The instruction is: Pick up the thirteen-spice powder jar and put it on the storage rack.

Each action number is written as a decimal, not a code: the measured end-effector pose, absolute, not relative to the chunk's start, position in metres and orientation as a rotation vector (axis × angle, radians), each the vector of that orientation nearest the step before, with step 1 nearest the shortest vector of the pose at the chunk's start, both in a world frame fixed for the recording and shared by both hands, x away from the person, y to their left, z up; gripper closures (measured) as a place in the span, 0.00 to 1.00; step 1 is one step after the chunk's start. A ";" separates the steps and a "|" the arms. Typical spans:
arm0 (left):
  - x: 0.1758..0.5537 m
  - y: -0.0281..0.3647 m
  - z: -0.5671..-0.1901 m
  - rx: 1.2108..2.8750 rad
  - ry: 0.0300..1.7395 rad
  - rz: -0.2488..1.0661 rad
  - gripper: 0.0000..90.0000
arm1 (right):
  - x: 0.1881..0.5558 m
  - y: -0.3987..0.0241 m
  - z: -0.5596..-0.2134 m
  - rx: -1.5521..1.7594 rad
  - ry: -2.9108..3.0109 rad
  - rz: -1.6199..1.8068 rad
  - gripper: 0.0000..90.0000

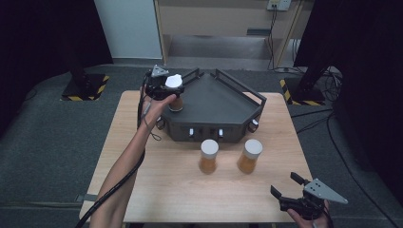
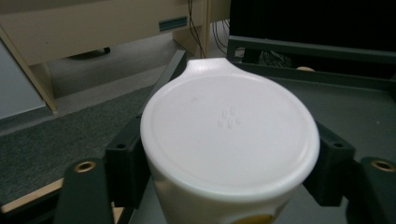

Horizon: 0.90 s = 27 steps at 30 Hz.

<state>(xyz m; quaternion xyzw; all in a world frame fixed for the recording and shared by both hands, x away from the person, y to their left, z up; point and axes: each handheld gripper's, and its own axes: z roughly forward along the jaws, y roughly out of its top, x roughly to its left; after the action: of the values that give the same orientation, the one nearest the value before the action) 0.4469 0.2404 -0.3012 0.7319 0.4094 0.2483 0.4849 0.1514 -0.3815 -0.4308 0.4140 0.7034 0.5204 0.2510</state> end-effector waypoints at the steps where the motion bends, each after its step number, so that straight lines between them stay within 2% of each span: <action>1: 0.447 0.241 -0.301 1.772 0.997 0.595 0.22 | 0.151 -0.382 -0.431 1.126 1.913 1.416 0.07; 5: 0.445 0.239 -0.294 1.766 0.966 0.607 0.13 | 0.151 -0.381 -0.431 1.126 1.915 1.416 0.07; 9: 0.444 0.237 -0.281 1.764 0.946 0.627 0.09 | 0.151 -0.381 -0.430 1.128 1.917 1.416 0.07; 27: 0.418 0.259 -0.246 1.711 0.826 0.579 0.04 | 0.152 -0.382 -0.431 1.122 1.918 1.423 0.07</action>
<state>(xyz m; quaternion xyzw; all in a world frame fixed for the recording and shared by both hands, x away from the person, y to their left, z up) 0.4176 0.2588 -0.2460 0.7217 0.3484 0.2441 0.5461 0.1519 -0.3819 -0.4311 0.4119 0.7041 0.5221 0.2487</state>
